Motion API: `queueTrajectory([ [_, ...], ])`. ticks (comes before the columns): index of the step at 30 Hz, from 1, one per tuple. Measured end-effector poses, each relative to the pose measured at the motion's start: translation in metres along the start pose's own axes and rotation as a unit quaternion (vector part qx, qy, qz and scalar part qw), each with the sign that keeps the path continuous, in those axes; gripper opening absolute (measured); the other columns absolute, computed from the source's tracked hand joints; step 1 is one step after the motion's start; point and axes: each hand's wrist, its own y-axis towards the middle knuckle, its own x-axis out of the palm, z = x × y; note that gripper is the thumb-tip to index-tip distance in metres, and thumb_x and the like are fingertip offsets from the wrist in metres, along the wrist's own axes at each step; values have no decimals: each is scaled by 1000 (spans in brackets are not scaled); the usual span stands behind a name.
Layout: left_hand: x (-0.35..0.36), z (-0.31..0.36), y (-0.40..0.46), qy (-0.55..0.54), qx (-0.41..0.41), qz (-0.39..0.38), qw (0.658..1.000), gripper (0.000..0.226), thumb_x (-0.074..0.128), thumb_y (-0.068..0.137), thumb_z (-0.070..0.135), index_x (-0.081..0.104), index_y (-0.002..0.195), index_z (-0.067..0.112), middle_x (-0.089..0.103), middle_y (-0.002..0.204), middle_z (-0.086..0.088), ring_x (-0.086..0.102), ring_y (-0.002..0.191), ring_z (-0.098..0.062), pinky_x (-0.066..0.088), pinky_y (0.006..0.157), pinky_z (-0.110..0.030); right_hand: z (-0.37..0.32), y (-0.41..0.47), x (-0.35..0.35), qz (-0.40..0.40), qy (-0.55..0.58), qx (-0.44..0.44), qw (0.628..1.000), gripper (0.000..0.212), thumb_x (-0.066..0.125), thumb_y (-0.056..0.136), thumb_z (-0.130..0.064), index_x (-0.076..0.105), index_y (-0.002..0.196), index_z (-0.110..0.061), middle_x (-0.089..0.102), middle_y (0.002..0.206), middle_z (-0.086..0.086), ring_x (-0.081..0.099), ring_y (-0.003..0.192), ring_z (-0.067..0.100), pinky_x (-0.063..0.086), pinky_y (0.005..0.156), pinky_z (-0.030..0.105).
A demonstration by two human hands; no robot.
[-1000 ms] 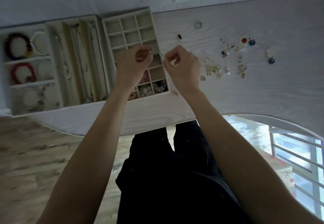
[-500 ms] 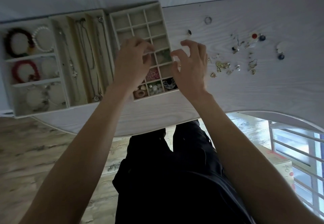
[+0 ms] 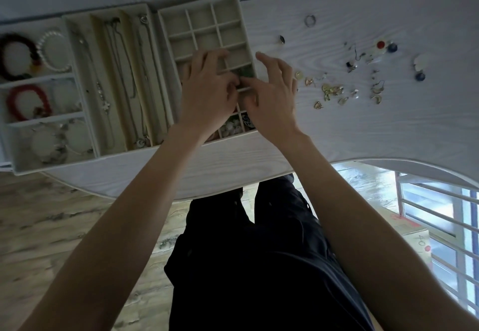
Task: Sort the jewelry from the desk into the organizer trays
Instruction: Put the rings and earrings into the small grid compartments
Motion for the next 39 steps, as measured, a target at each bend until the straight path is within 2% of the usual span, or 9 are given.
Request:
queueTrajectory([
  [5,-1,-1,-3,15,-1,26,1000,20,52,87,24,71,85,18,54,129,-3,42,123,-31,30,97,-42,2,3,-5,71,-43,-24,996,12,58,77,-9,70,80,-10,58,124,11,48,118,33,40,90,42],
  [9,-1,12,11,51,-34,4,998,25,54,91,33,75,92,18,49,134,2,35,129,-25,24,101,-40,12,7,-9,109,-19,-20,994,19,54,76,-6,69,86,-10,60,119,14,51,114,34,46,85,42],
  [14,0,13,28,83,-19,-27,996,31,63,83,46,75,95,20,49,130,6,35,125,-22,23,103,-37,19,6,-8,84,-13,-26,996,21,52,75,-7,68,89,-10,58,121,16,49,115,36,47,86,45],
  [18,-2,12,34,82,-11,-31,996,27,68,79,43,74,87,17,53,125,5,36,123,-23,23,101,-36,19,9,-9,93,-20,-40,995,20,51,75,-7,67,86,-10,58,120,16,50,113,36,47,83,44],
  [25,-3,9,20,66,-51,26,996,29,63,83,43,74,77,17,57,119,6,41,118,-24,24,98,-35,14,8,-9,66,-31,-57,996,21,47,78,-9,67,82,-9,57,123,16,48,116,35,46,83,41],
  [28,-2,11,16,59,-73,48,994,29,63,83,43,75,81,17,58,118,6,43,116,-25,27,95,-36,7,9,-5,40,-40,-55,997,26,45,82,-17,68,75,-9,54,128,16,45,121,36,43,86,43],
  [33,-7,13,9,60,-73,67,993,32,56,89,41,74,90,14,58,119,5,45,114,-25,29,94,-36,3,11,0,5,-42,-56,998,27,47,84,-21,72,82,-13,50,134,17,40,126,40,37,97,48],
  [36,-11,7,5,33,-84,97,991,31,53,90,38,74,91,15,61,116,3,46,113,-25,30,92,-33,0,11,0,12,-49,-55,997,37,38,83,-28,72,81,-13,53,132,16,43,124,39,38,96,47],
  [39,-11,-4,5,0,-80,100,992,26,55,88,36,72,92,17,61,113,1,47,113,-25,32,94,-32,0,11,-2,32,-27,-39,998,33,41,83,-24,72,78,-12,55,129,16,45,123,39,41,94,49],
])
